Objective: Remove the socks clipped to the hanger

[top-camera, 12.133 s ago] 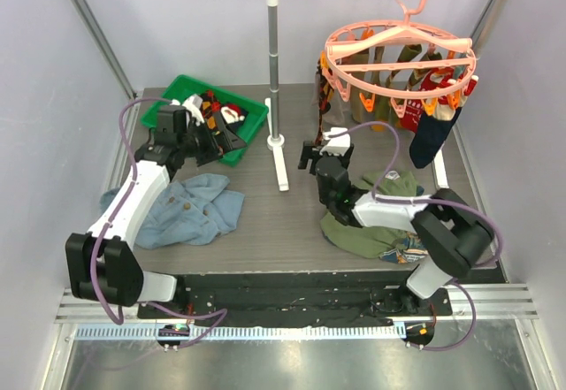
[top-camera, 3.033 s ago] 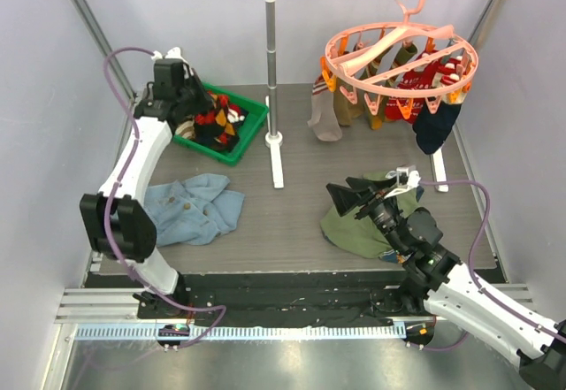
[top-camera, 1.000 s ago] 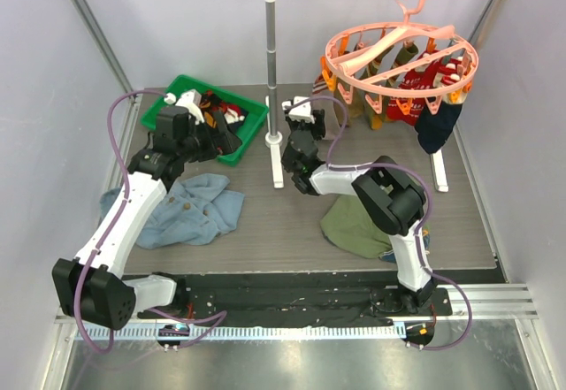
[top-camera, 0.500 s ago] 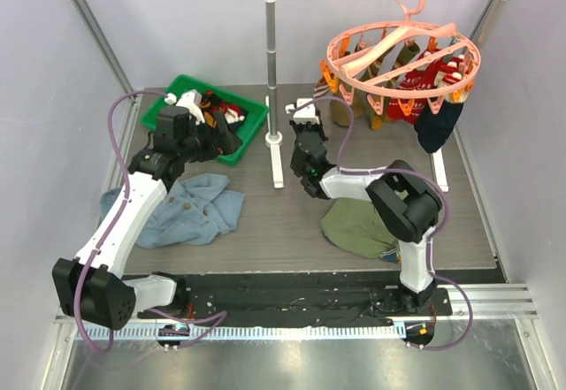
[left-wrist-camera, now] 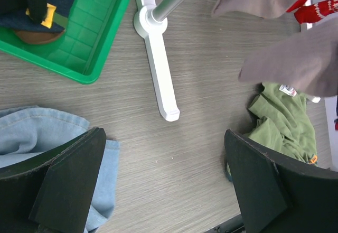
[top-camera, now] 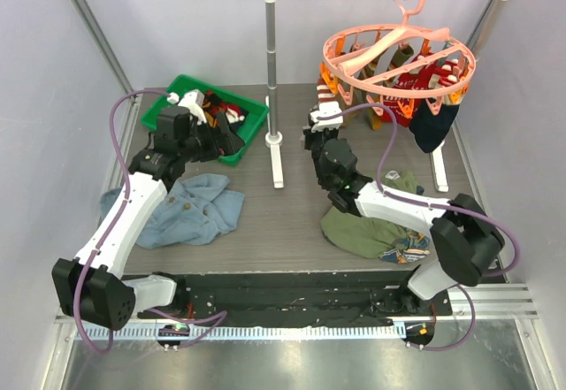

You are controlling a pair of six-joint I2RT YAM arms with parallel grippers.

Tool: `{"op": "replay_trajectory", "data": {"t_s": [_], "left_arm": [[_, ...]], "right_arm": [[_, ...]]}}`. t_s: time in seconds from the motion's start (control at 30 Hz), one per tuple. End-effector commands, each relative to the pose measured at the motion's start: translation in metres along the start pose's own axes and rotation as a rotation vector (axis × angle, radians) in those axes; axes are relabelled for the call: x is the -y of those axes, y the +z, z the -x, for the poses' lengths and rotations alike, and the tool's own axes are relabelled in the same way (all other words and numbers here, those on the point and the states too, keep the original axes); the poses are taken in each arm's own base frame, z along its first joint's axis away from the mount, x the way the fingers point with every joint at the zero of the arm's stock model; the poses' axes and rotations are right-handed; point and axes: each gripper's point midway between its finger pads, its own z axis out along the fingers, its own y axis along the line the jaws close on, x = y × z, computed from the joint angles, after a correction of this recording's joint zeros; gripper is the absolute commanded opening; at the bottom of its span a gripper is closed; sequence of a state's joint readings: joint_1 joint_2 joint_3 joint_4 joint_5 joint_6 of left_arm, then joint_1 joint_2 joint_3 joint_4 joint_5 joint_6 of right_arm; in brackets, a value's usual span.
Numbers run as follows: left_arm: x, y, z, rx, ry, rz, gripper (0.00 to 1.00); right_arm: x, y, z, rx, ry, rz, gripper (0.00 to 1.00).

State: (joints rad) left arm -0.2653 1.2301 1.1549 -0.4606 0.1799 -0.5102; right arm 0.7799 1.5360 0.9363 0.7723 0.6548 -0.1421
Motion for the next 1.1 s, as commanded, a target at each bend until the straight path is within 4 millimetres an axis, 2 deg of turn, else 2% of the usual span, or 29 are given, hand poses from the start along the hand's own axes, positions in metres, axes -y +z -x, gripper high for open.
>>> {"op": "replay_trajectory", "data": {"t_s": [0.0, 0.07, 0.1, 0.23, 0.43, 0.5, 0.53, 0.57, 0.63, 0.67, 0.7, 0.73, 0.77, 0.83, 0.87, 1.07], "left_arm": [[0.031, -0.017, 0.034, 0.091, 0.047, -0.101, 1.00], [0.036, -0.015, 0.038, 0.085, 0.042, -0.118, 1.00], [0.042, -0.018, 0.045, 0.097, 0.041, -0.138, 1.00], [0.055, -0.014, 0.055, 0.087, 0.035, -0.177, 1.00], [0.078, -0.017, 0.083, 0.137, 0.051, -0.227, 1.00], [0.090, -0.016, 0.093, 0.151, 0.063, -0.255, 1.00], [0.096, -0.017, 0.097, 0.157, 0.067, -0.270, 1.00], [0.108, -0.022, 0.106, 0.180, 0.080, -0.298, 1.00], [0.119, -0.016, 0.110, 0.180, 0.091, -0.318, 1.00], [0.132, -0.020, 0.116, 0.196, 0.107, -0.344, 1.00], [0.137, -0.013, 0.116, 0.189, 0.110, -0.349, 0.99], [0.146, -0.016, 0.125, 0.211, 0.118, -0.358, 0.98], [0.156, -0.015, 0.123, 0.206, 0.128, -0.378, 0.97], [0.165, -0.005, 0.122, 0.196, 0.133, -0.385, 0.96], [0.179, -0.008, 0.125, 0.211, 0.149, -0.408, 0.95], [0.218, 0.008, 0.128, 0.230, 0.170, -0.449, 0.91]], "right_arm": [[-0.024, -0.020, 0.022, 0.019, 0.134, 0.179, 0.01], [-0.028, -0.027, 0.021, 0.011, 0.141, 0.226, 0.01], [-0.031, -0.032, 0.029, 0.023, 0.174, 0.253, 0.01], [-0.025, -0.044, 0.031, 0.022, 0.231, 0.260, 0.01], [-0.015, -0.054, 0.027, 0.008, 0.254, 0.239, 0.01], [-0.014, -0.057, 0.023, -0.006, 0.261, 0.242, 0.01], [-0.013, -0.060, 0.028, 0.002, 0.271, 0.248, 0.01], [-0.012, -0.062, 0.028, 0.003, 0.275, 0.247, 0.01], [-0.008, -0.067, 0.031, 0.010, 0.287, 0.247, 0.01], [-0.007, -0.068, 0.031, 0.010, 0.289, 0.249, 0.01], [-0.006, -0.071, 0.029, 0.003, 0.291, 0.250, 0.01], [-0.006, -0.072, 0.029, 0.001, 0.292, 0.255, 0.01], [-0.006, -0.074, 0.031, 0.004, 0.298, 0.262, 0.01], [-0.007, -0.078, 0.029, -0.004, 0.306, 0.276, 0.01], [-0.008, -0.079, 0.030, -0.003, 0.315, 0.288, 0.01], [-0.006, -0.084, 0.024, -0.013, 0.323, 0.288, 0.01]]}}
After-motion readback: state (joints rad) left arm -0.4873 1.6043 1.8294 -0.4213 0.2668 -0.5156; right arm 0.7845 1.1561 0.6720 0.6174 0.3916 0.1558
